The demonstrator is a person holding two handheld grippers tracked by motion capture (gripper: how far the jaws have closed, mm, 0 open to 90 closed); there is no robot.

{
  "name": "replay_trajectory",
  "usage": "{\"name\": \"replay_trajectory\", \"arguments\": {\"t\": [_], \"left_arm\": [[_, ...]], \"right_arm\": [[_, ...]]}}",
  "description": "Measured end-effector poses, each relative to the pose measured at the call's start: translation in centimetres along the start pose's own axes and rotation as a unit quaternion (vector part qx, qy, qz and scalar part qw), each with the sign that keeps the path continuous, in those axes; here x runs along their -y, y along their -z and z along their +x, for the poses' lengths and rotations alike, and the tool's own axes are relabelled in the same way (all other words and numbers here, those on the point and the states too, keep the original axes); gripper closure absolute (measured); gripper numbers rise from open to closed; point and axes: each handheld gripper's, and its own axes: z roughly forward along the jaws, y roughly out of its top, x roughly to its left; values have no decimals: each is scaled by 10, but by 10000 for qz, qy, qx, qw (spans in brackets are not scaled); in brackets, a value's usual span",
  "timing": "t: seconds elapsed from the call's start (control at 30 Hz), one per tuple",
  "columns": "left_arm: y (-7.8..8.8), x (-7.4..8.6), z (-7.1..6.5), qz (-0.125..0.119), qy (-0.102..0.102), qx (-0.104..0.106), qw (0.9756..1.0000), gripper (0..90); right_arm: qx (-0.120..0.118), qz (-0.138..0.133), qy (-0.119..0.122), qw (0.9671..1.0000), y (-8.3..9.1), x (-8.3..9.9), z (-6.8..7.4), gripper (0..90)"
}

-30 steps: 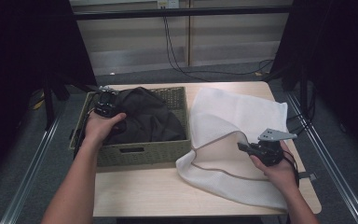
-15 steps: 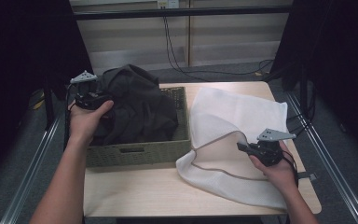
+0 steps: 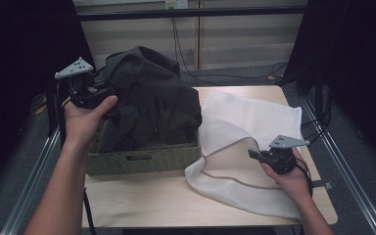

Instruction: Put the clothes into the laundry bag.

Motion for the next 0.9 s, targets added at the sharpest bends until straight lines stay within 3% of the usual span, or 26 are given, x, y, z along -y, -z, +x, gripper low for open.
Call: {"name": "replay_trajectory", "arguments": {"t": [0.13, 0.2, 0.23, 0.27, 0.37, 0.4, 0.43, 0.5, 0.57, 0.6, 0.7, 0.8, 0.87, 0.9], "left_arm": [[3, -3, -14, -86, -33, 259, 9996, 773], [5, -5, -24, -186, -1, 513, 9985, 773], [5, -5, -24, -186, -1, 513, 9985, 773], [6, -7, -32, -241, -45, 687, 9973, 773], [8, -13, -52, -283, -223, 944, 9949, 773], [8, -16, -67, -371, -222, 1274, 9909, 773], [8, -16, -67, -371, -222, 1274, 9909, 772], [9, -16, -80, -436, -161, 1653, 9851, 772], [10, -13, -96, -496, -141, 2027, 9779, 771], [10, -7, -107, -507, -163, 2313, 9714, 770], [1, 18, -129, -362, 20, 2904, 9562, 766], [-27, 73, -145, 9, 472, 3455, 9372, 761], [-49, 121, -157, 450, 643, 3563, 9311, 755], [-66, 164, -168, 970, 783, 3582, 9253, 753]], "right_arm": [[18, -2, 5, 10000, 0, 0, 0, 888], [14, 9, -11, 10000, 0, 0, 0, 890], [14, 9, -11, 10000, 0, 0, 0, 890], [10, 17, -3, 10000, 0, 0, 0, 891], [12, 46, -19, 10000, 0, -1, -1, 893], [17, 50, -47, 10000, 0, -2, 0, 894], [17, 50, -47, 10000, 0, -2, 0, 894], [13, 25, -21, 10000, -1, -2, -1, 894], [11, 40, -14, 10000, 0, -3, -1, 896], [14, 11, 24, 10000, 0, -4, 0, 896], [5, 9, 33, 10000, 0, -4, -1, 896], [5, 15, -36, 10000, 1, -3, -2, 896], [27, -34, -55, 10000, 2, -3, -3, 896], [30, -37, -62, 10000, 3, -3, -3, 896]]}}
